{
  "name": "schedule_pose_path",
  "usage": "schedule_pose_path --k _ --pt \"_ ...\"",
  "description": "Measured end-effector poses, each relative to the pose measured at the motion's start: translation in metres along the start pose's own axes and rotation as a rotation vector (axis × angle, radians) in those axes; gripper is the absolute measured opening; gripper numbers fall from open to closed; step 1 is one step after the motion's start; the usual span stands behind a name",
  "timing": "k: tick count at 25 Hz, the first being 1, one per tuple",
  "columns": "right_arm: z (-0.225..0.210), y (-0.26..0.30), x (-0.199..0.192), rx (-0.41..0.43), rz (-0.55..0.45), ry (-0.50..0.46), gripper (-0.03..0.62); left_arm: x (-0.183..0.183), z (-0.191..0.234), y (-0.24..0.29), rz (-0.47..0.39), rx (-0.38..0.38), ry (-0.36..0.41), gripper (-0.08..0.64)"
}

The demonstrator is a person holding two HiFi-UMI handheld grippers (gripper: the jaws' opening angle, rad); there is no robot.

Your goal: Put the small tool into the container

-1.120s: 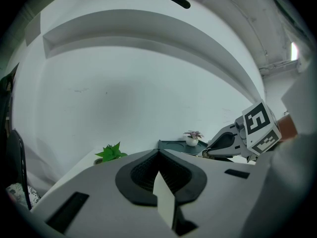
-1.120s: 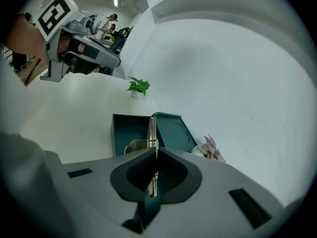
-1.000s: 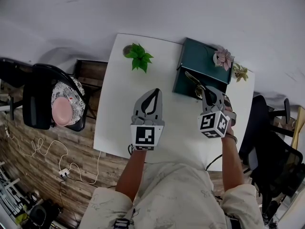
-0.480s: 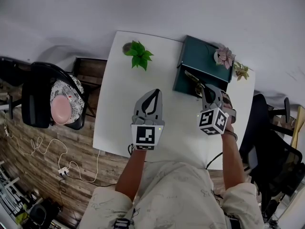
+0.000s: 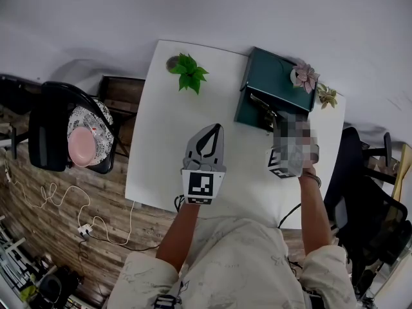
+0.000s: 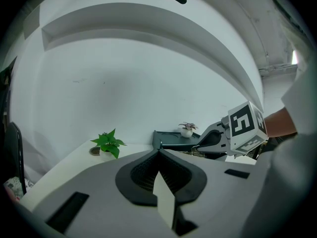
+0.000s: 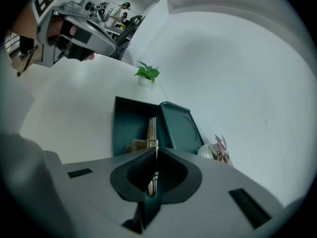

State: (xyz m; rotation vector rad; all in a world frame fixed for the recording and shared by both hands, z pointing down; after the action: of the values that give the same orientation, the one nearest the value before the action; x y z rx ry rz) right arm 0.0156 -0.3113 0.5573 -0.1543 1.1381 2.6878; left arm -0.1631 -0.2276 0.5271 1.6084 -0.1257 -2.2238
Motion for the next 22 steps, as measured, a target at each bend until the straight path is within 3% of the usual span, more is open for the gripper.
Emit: schedule_pose_path --k 22 --pt "0.007 0.018 0.004 0.052 0.041 -0.075 0.02 -0.003 -0.003 0.0 0.006 -0.004 -0.009 0.005"
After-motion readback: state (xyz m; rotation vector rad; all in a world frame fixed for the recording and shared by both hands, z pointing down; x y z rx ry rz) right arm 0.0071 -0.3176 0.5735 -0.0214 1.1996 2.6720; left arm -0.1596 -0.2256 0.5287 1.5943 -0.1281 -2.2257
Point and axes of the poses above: the fingertips, and each gripper's own axes: y forward along the fingers, z to its left, x out of its top, the point moved 5 cm from there along -y, backward along the fingers, and after that the axes turned 15 degrees about -y, right-handed, at the moved point
